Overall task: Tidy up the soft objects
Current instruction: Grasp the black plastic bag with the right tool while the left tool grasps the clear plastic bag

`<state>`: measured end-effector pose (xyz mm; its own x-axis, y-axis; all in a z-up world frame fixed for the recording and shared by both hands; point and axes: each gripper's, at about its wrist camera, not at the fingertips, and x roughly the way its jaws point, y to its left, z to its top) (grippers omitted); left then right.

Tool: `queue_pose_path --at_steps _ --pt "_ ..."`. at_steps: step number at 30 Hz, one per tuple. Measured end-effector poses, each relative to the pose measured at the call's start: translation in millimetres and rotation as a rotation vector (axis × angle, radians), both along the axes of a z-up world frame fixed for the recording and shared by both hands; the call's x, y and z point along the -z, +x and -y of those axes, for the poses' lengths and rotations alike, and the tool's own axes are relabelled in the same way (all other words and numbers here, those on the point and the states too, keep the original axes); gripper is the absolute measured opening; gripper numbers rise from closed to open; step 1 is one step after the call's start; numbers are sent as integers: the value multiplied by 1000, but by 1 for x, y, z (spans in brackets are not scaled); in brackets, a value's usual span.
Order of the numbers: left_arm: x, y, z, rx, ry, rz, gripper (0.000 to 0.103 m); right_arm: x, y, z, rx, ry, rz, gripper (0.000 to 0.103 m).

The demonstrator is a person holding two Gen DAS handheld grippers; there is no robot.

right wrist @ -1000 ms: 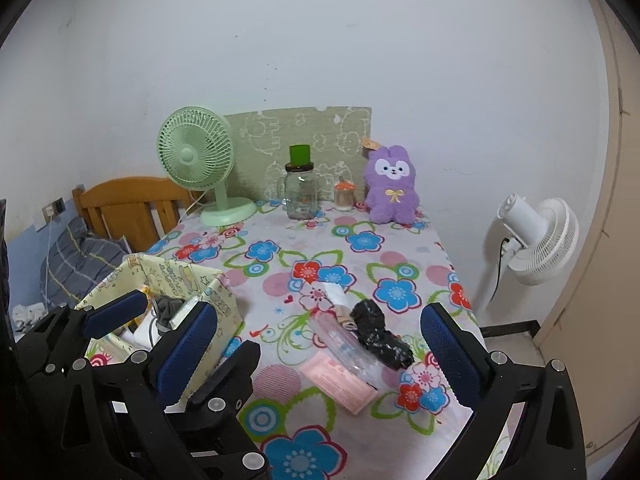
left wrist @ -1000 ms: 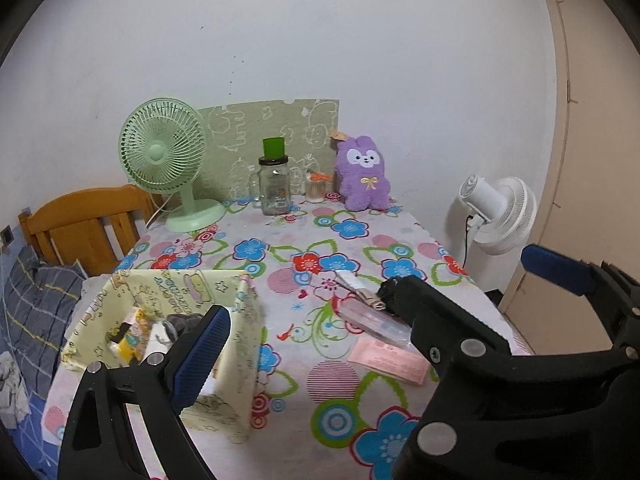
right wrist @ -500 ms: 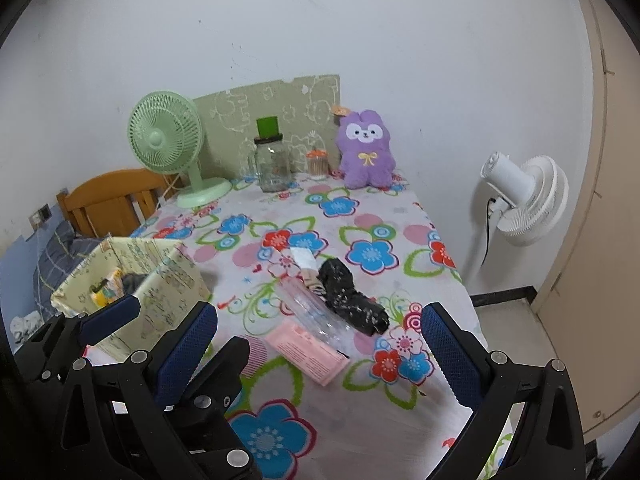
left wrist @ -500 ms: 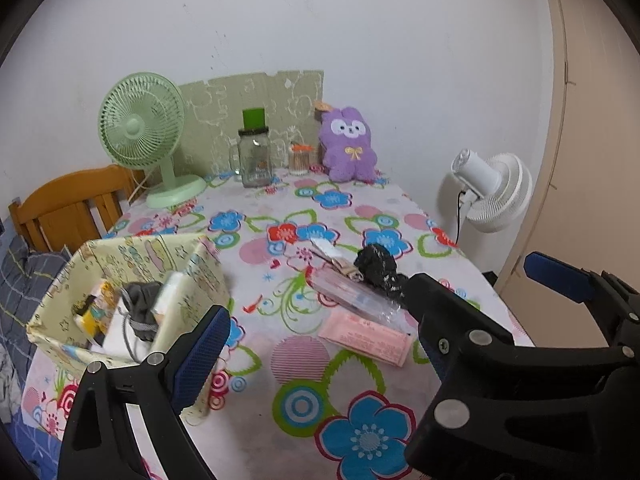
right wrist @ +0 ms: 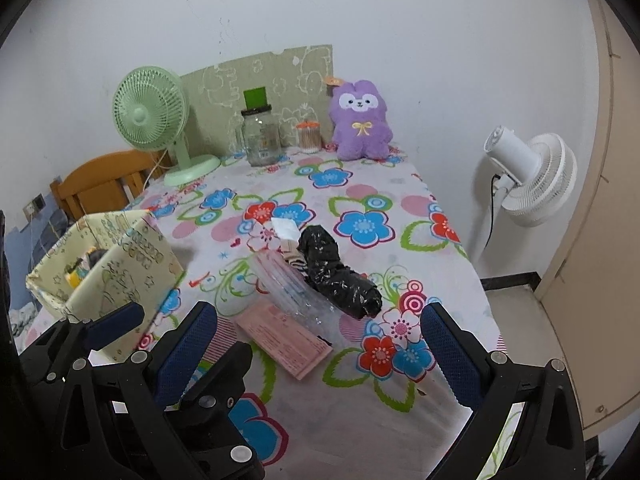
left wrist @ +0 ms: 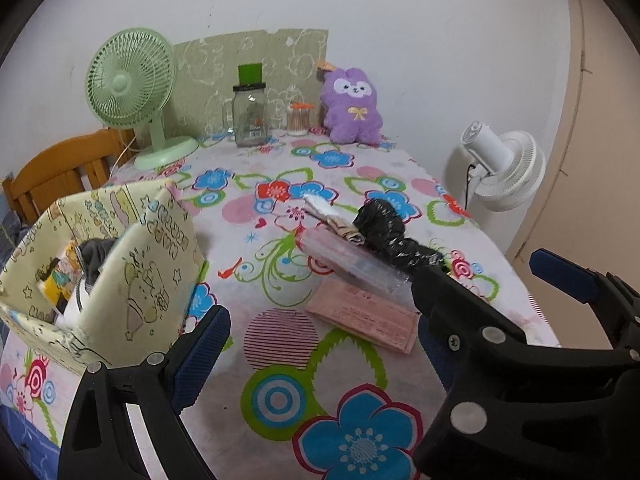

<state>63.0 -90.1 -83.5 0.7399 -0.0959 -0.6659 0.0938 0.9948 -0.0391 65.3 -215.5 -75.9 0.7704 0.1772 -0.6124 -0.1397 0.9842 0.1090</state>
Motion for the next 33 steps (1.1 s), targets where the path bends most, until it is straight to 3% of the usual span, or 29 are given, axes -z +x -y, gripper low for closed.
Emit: queue_pose_path --at_steps 12,29,33 --pt "21 21 0 -28 22 -50 92 24 25 -5 -39 -15 -69 97" --pt "17 70 14 -48 12 -47 92 21 75 9 -17 3 -72 97" --pt "18 81 14 -61 22 -55 92 23 89 8 -34 3 -75 92"
